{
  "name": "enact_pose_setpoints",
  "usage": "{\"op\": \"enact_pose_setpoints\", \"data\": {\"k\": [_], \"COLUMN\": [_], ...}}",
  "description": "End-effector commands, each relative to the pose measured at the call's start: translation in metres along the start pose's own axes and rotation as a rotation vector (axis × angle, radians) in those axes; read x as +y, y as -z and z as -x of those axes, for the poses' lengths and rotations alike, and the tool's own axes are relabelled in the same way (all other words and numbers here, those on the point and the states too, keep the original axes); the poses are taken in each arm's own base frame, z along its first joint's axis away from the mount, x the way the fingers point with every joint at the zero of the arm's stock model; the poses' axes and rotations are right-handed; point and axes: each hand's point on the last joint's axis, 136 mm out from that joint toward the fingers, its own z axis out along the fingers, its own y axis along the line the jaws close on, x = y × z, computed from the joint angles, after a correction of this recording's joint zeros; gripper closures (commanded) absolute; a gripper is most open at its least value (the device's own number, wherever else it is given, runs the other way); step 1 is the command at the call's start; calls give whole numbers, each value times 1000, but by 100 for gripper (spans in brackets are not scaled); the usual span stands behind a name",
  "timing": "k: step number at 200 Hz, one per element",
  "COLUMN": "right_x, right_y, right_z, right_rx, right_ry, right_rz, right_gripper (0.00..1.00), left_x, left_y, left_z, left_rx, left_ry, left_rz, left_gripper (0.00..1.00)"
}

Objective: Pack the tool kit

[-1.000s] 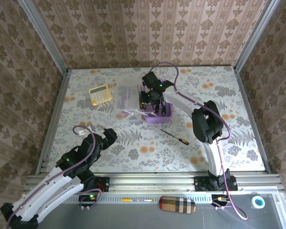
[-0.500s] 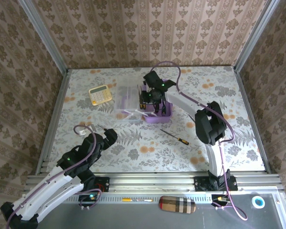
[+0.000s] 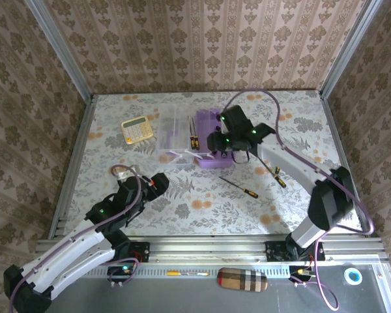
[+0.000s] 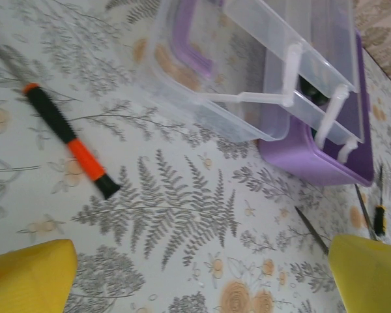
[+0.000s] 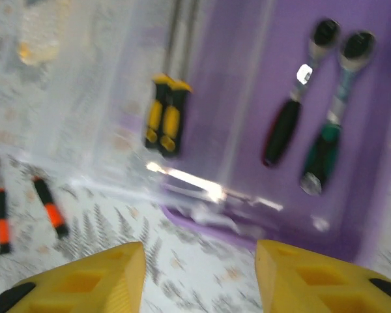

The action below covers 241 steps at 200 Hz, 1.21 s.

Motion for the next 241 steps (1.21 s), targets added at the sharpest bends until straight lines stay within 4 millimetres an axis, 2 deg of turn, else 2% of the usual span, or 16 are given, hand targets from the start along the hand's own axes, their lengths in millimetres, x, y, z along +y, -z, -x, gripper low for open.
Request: {"op": "enact_pose_setpoints", "data": {"k": [1, 13, 35, 61, 74, 103, 139, 183, 215, 241], "right_x": [-40, -59, -90, -117, -124, -115, -108, -103, -90, -88], "right_y": [22, 30, 30, 17, 9, -15, -26, -29, -27, -27], "right_z": [-18, -34, -69, -108, -123, -149, -178, -196, -199, -198], "right_rx": [-42, -41, 14, 95, 125, 202, 282, 344, 366, 370], "right_ry": [-8, -26, -69, -115, -143, -171, -138, -114, -92, -75], "right_rz": [-115, -150, -209, -269, -283, -207, -193, -198, -173, -178], "right_gripper": [46, 45, 43, 43, 43, 43, 43, 44, 48, 51], "left_x": [-25, -35, -48, -60, -68, -75, -68, -66, -66, -65], "left_y": [-11, -17, -28, -41, -45, -50, -49, -44, -43, -44], "left_z": [-4, -7, -17, -28, -33, -45, -47, -41, -39, -40], "left_rx": [27, 47, 84, 128, 156, 206, 200, 168, 162, 166], "left_ry": [-45, -57, -80, -99, -113, -136, -124, -126, -131, -131], "left_rz": [-108, -139, -177, -196, -205, -203, -186, -181, -177, -176], "left_gripper": [0, 0, 0, 0, 0, 0, 0, 0, 0, 0]}}
